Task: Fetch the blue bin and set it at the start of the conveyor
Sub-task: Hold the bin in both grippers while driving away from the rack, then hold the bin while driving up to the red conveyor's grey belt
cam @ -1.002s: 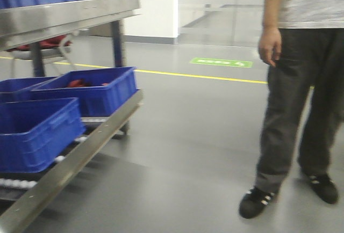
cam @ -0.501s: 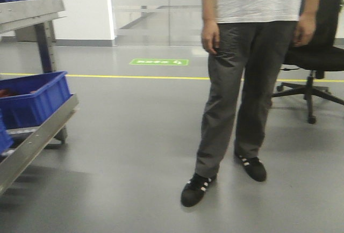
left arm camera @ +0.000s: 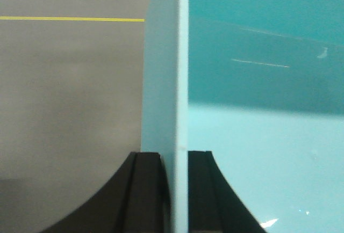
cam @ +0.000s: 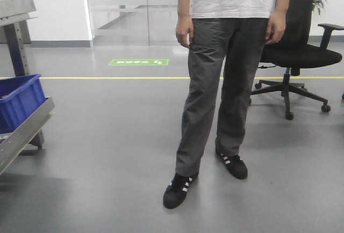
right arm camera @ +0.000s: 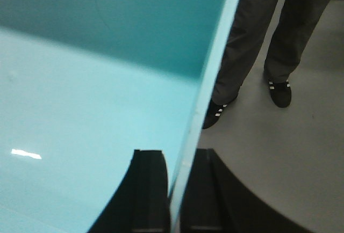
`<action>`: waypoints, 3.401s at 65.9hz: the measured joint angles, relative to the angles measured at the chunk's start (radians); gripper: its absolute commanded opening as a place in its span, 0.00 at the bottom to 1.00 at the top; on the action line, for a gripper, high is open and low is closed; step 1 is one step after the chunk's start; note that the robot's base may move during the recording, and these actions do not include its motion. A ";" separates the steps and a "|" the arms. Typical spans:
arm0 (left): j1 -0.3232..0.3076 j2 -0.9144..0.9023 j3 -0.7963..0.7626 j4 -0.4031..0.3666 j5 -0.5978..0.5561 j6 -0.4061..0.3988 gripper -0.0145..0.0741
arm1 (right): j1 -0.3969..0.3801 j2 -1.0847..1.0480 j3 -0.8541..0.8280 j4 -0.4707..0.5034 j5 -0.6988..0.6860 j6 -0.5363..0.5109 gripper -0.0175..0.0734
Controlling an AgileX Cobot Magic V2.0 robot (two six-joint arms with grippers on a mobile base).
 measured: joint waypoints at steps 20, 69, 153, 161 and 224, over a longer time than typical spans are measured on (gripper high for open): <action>0.000 0.000 0.000 0.000 0.000 0.000 0.04 | 0.000 0.000 0.000 0.000 0.000 0.000 0.03; 0.000 0.000 0.000 0.000 0.000 0.000 0.04 | 0.000 0.000 0.000 0.000 -0.002 0.000 0.03; 0.000 0.000 0.000 0.002 0.000 0.000 0.04 | 0.000 0.000 0.000 0.003 -0.007 0.000 0.03; 0.000 0.000 0.000 0.002 0.000 0.000 0.04 | 0.000 0.000 0.000 0.003 -0.007 0.000 0.03; 0.000 0.000 0.000 0.002 -0.002 0.000 0.04 | 0.000 0.000 0.000 0.003 -0.007 -0.002 0.03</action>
